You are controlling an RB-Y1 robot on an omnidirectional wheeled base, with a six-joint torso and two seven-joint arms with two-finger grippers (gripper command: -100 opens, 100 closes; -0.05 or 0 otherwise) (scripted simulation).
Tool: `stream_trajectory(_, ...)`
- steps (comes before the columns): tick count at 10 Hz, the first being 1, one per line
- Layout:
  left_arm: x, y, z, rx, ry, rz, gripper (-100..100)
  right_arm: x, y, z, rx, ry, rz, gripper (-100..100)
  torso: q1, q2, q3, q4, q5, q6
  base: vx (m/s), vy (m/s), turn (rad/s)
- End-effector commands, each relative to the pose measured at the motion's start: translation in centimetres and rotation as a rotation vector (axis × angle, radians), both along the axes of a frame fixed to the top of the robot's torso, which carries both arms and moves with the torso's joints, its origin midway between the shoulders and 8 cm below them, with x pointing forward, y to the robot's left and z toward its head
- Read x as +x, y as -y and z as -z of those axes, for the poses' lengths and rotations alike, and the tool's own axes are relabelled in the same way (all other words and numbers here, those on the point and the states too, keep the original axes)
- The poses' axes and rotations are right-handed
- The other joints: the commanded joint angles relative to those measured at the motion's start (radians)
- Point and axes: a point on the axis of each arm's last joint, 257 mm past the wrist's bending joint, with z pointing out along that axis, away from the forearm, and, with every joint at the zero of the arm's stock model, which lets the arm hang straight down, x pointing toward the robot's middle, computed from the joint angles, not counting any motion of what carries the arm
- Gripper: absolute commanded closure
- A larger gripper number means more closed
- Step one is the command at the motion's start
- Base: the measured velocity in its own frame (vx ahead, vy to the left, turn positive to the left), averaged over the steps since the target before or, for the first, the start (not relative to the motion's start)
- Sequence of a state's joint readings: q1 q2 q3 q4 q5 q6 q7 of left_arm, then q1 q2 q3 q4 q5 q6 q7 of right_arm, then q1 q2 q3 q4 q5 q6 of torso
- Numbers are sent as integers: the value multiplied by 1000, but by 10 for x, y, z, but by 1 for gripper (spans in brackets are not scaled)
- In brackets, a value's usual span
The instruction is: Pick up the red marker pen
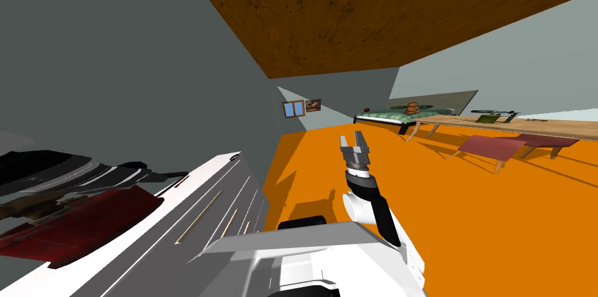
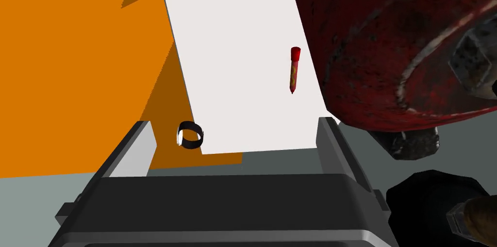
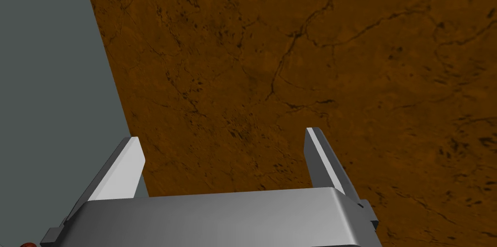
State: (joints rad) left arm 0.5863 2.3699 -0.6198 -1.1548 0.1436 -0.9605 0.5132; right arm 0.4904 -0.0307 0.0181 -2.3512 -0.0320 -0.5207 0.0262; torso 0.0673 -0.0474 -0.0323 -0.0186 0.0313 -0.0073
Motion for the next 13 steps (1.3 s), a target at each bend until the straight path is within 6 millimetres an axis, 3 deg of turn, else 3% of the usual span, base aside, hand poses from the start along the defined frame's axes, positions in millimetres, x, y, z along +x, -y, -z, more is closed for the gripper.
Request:
stream_trajectory(1,30,-16,-20,40,142,9,-100,0,0,0,0,0,0,0,0,0,0,0,0,0,-141,166,-65)
stream_trajectory(3,46,-36,-36,106,238,14,-100,0,0,0,0,0,0,0,11,14,8,3,3,-1,-153,147,-42)
stream_trajectory(4,66,-35,-53,136,317,43,-100,0,0,0,0,0,0,0,6,12,7,3,2,-1,-28,-13,18)
stream_trajectory(6,62,-51,-39,150,361,23,-100,0,0,0,0,0,0,0,5,1,3,4,-6,-2,10,-40,5)
stream_trajectory(8,68,-58,-47,181,387,11,-100,0,0,0,0,0,0,0,9,-1,1,3,-6,-2,14,2,5)
stream_trajectory(9,79,-77,-64,211,486,-23,-100,0,0,0,0,0,0,0,11,-2,0,3,-6,-1,-135,150,-62)
stream_trajectory(11,72,-96,-54,237,520,-64,-100,0,0,0,0,0,0,0,25,9,7,6,-2,-2,-151,143,-50)
stream_trajectory(12,83,-98,-63,261,567,-56,-100,0,0,0,0,0,0,0,22,7,6,6,-2,-3,-28,20,-6)
stream_trajectory(13,86,-101,-59,269,593,-60,-100,0,0,0,0,0,0,0,21,3,4,4,-1,-5,8,-19,21)
